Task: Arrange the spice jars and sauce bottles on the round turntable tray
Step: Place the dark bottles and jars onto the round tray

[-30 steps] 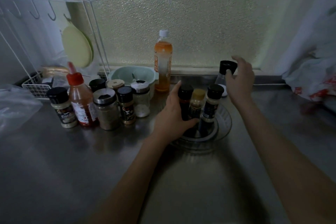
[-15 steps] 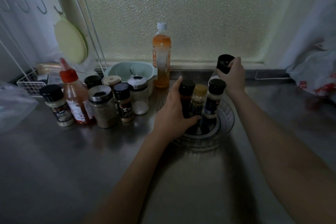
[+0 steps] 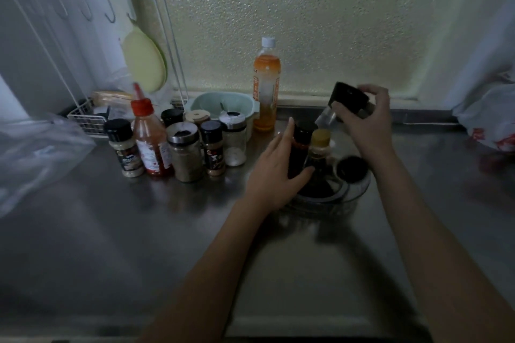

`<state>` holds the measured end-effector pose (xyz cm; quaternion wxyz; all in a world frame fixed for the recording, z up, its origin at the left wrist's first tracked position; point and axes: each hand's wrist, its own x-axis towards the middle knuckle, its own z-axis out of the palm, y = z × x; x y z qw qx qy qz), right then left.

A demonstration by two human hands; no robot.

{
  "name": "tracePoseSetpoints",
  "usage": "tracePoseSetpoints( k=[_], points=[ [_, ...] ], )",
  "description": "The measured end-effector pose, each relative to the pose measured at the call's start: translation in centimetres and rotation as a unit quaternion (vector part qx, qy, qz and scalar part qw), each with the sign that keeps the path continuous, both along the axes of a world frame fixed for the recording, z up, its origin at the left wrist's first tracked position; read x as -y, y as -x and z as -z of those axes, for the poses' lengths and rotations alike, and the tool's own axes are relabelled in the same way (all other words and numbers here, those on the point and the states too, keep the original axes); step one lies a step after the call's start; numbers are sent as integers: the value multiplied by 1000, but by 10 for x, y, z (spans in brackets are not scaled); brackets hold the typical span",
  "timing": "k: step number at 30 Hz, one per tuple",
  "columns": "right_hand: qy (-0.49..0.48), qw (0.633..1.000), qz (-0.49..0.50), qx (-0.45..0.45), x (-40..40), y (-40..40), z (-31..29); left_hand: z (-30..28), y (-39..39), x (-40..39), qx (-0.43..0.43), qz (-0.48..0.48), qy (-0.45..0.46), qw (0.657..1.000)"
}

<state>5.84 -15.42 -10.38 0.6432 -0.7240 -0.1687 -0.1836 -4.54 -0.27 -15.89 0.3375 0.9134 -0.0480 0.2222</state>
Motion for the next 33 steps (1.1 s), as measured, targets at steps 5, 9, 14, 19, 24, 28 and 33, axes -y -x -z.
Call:
tracePoseSetpoints(
  k=[5,9,14,19,24,28,33],
  points=[
    [27,996,-75,-30,-13,5,17,6,0,-5,-2,-11,1,1000],
    [18,992,-124,-32,-17,17,20,9,-2,-5,-2,-16,18,1000],
    [-42,995,-78,-47,7,30,22,10,-4,-5,5,-11,33,999],
    [223,974,-15,14,36,56,36,10,-6,-5,11,-13,35,999],
    [448,879,-162,23,43,60,28,13,-4,-5,5,-17,39,999],
    [485,860,-159,18,33,58,24,14,-3,-6,-3,-21,40,999],
    [336,940,-57,-26,26,68,26,15,-1,-7,-16,-14,75,997]
  ],
)
